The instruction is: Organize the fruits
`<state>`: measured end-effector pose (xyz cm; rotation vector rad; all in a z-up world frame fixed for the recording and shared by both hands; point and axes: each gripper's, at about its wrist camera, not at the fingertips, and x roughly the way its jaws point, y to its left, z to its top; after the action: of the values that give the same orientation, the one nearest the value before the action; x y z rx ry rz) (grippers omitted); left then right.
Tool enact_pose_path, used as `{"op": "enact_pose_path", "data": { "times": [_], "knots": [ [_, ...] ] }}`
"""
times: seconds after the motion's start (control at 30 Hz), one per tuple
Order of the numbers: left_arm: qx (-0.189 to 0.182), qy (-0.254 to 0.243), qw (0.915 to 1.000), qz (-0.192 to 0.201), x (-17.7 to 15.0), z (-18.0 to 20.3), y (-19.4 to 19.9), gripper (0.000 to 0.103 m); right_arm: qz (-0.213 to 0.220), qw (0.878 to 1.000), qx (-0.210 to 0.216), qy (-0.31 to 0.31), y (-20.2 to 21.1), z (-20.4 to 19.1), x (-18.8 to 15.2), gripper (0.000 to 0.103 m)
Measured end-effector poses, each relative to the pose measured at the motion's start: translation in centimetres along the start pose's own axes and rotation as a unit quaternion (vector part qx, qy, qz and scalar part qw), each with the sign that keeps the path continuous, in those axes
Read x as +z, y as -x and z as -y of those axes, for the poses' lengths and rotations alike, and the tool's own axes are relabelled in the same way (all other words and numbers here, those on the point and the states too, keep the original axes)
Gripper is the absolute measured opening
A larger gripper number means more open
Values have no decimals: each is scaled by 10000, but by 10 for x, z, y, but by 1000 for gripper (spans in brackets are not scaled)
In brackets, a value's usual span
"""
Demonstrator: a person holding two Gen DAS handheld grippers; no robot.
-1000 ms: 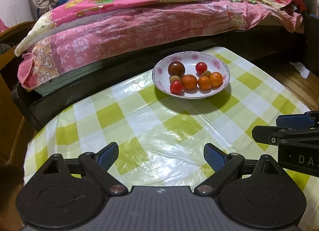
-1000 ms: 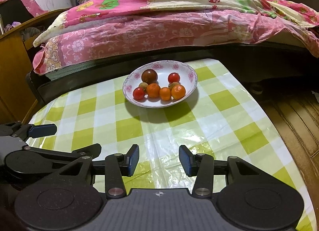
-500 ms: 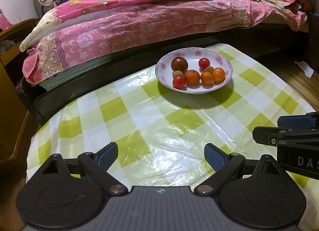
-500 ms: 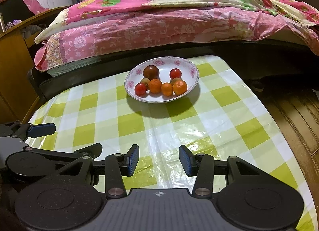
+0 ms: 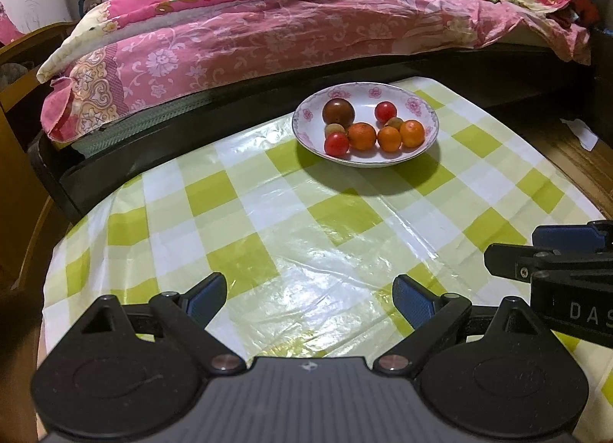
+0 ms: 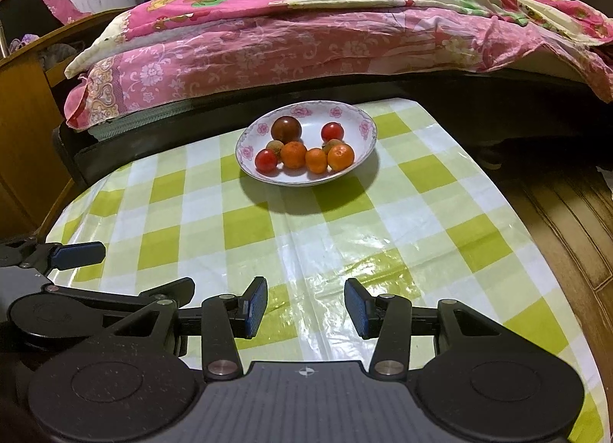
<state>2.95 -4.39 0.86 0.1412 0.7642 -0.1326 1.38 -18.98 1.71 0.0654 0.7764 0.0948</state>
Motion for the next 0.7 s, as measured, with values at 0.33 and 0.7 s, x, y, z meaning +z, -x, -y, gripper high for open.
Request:
{"op": "enact_pose_path", "data": {
  "times": [0.33, 0.7],
  "knots": [
    [-92, 19, 10000, 3, -8, 0, 7, 101, 7, 10000, -73, -25, 10, -3, -11, 41],
    [-132, 52, 9997, -174, -24, 3, 13, 101, -116, 9998, -119, -54, 18, -6, -25, 41]
  ]
}}
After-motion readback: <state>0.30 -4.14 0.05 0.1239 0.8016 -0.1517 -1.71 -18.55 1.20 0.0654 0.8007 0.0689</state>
